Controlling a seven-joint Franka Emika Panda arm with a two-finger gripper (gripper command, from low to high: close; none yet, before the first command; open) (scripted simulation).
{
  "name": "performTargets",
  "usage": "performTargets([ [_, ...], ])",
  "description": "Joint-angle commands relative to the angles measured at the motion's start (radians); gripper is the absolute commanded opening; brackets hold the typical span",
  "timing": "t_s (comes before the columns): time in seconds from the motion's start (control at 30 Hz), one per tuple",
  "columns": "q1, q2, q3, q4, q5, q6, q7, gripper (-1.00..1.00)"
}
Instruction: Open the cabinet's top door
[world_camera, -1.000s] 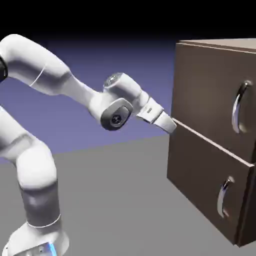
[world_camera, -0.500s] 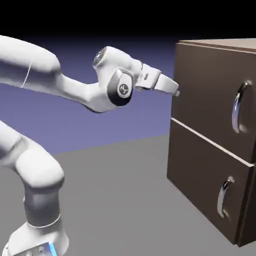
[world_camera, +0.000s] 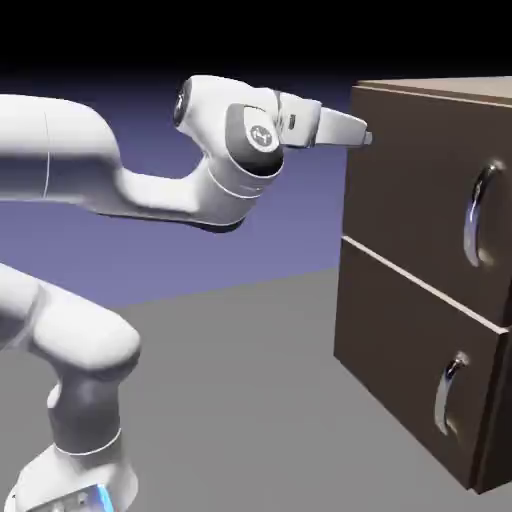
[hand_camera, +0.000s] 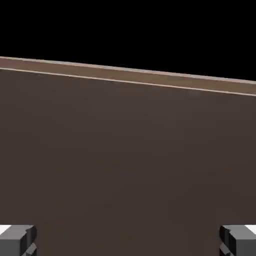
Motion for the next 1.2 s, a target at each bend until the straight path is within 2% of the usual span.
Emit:
performTargets([
  [0.0, 0.017, -0.010, -0.021, 0.010, -0.044, 0.000, 0.027, 0.00],
  [0.97, 0.515, -0.288, -0.618, 0.309, -1.302, -0.009, 0.803, 0.00],
  [1.17, 0.681, -0.269, -0.684, 0.441, -1.308, -0.031, 0.793, 0.00],
])
